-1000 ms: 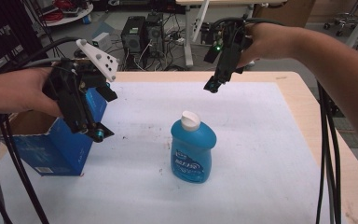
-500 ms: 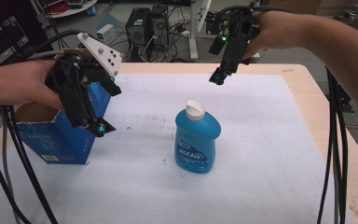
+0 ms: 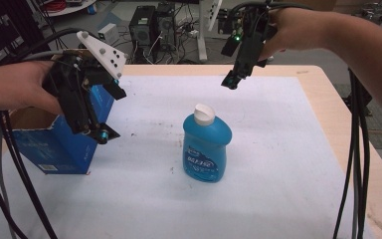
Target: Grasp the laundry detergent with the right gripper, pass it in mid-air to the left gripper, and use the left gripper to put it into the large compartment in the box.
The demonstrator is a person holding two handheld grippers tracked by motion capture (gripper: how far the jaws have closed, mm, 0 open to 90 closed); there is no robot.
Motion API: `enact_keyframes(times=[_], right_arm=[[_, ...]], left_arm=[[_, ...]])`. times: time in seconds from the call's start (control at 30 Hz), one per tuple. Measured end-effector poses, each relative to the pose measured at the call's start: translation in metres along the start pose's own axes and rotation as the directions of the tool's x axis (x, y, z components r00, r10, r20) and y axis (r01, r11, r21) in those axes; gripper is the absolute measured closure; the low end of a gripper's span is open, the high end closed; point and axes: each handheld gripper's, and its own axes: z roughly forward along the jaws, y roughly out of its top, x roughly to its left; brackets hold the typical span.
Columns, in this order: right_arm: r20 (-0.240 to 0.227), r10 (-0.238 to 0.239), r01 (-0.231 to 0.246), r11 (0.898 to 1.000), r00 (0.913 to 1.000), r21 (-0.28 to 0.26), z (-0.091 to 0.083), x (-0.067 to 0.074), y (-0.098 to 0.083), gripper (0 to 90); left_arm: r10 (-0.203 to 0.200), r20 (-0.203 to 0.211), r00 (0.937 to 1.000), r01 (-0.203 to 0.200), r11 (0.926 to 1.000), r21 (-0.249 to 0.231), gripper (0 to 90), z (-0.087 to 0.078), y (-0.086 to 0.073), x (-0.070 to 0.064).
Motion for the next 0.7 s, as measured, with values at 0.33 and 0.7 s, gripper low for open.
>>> enact_keyframes(times=[0.33,0.7], right_arm=[[0.014,0.044,-0.044,0.999,0.9989,-0.023,-0.006,0.006,-0.011,3.2],[0.031,0.108,-0.106,0.992,0.9937,-0.071,-0.014,0.016,-0.027,3.2]], left_arm=[[0.004,0.023,0.9997,-0.004,0.9999,-0.013,1.7,0.001,-0.001,-0.001],[-0.009,0.031,0.9995,0.01,0.9999,-0.005,1.7,0.004,-0.003,0.0]])
